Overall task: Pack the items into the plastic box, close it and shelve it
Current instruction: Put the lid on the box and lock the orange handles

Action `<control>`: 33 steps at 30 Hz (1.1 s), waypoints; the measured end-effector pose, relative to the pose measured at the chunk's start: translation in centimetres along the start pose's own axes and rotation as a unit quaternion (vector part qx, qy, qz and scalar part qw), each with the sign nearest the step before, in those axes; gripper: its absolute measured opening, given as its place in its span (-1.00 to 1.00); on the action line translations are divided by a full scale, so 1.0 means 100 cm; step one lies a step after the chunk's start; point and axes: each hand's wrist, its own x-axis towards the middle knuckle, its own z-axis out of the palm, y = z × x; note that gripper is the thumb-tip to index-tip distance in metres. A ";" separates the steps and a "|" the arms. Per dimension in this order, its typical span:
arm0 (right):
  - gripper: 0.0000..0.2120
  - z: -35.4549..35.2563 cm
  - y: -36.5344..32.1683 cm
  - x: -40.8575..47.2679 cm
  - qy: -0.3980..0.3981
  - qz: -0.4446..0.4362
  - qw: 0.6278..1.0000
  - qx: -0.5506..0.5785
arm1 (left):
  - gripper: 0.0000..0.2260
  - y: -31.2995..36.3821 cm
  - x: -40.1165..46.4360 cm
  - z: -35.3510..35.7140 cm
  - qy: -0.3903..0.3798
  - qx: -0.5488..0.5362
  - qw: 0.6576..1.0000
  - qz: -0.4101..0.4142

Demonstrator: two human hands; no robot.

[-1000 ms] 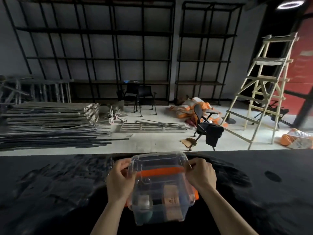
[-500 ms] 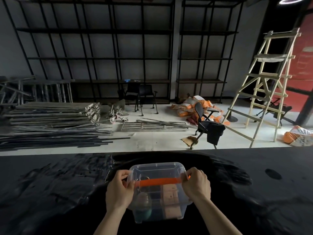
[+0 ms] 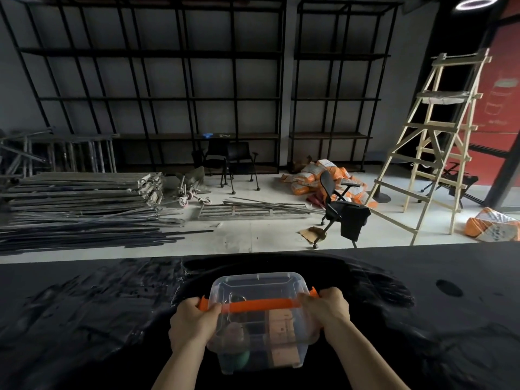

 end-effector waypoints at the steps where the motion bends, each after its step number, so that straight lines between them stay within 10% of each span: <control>1: -0.69 0.000 0.000 -0.002 0.015 -0.026 1.000 0.002 | -0.79 0.002 -0.002 0.000 0.018 0.036 0.999 0.021; 18: -0.83 0.018 0.012 -0.016 0.101 -0.208 0.968 -0.094 | -0.83 -0.009 -0.011 0.014 0.111 0.087 0.977 0.158; 24: -0.31 0.013 0.035 -0.001 -0.141 -0.063 0.958 0.243 | -0.43 -0.016 -0.015 -0.003 -0.101 -0.310 0.945 0.002; 33: -0.21 0.011 0.040 -0.001 -0.165 -0.097 0.945 0.265 | -0.39 -0.012 -0.026 0.015 -0.181 -0.351 0.919 -0.020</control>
